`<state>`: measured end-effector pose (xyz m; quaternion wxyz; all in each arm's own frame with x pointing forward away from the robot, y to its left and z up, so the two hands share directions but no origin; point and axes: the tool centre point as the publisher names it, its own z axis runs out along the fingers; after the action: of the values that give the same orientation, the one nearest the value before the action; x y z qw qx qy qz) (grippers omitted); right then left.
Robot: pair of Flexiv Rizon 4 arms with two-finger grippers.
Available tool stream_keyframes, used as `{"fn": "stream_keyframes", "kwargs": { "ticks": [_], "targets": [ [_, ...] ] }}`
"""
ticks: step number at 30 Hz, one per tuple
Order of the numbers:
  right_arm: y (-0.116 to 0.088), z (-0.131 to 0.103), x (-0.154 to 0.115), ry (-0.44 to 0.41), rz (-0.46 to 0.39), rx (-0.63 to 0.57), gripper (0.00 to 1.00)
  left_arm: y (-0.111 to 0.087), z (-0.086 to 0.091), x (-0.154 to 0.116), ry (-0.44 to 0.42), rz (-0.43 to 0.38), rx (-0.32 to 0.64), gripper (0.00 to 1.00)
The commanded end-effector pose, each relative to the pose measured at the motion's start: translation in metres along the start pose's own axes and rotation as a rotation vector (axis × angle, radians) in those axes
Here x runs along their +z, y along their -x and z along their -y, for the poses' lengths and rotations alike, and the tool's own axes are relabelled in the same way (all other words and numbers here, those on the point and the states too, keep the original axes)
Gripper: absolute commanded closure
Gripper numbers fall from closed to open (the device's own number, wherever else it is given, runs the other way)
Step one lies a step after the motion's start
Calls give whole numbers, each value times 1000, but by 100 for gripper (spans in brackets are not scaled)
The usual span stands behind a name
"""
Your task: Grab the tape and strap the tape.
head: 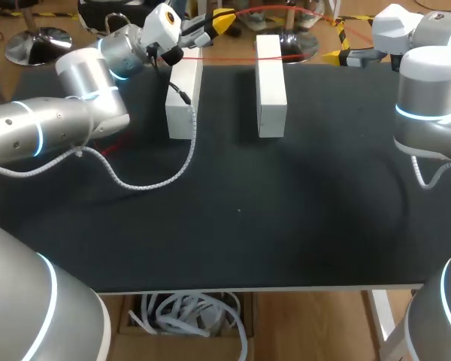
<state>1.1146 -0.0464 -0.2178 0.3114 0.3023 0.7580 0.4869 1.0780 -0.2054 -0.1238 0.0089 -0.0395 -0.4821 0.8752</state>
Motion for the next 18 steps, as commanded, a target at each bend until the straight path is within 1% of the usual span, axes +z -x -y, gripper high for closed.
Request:
{"fn": "stream_keyframes", "kwargs": {
  "ticks": [1, 7, 9, 18],
  "targets": [
    [0, 0, -1, 0, -2, 0, 0, 0, -1, 0, -1, -5, -1, 100],
    [0, 0, -1, 0, -2, 0, 0, -1, -1, 0, 3, -32, -14, 100],
    [0, 0, -1, 0, -2, 0, 0, -1, -1, 0, 22, -22, -17, 100],
    [0, 0, -1, 0, -2, 0, 0, -2, 0, -2, 20, -27, -17, 100]
  ]
}}
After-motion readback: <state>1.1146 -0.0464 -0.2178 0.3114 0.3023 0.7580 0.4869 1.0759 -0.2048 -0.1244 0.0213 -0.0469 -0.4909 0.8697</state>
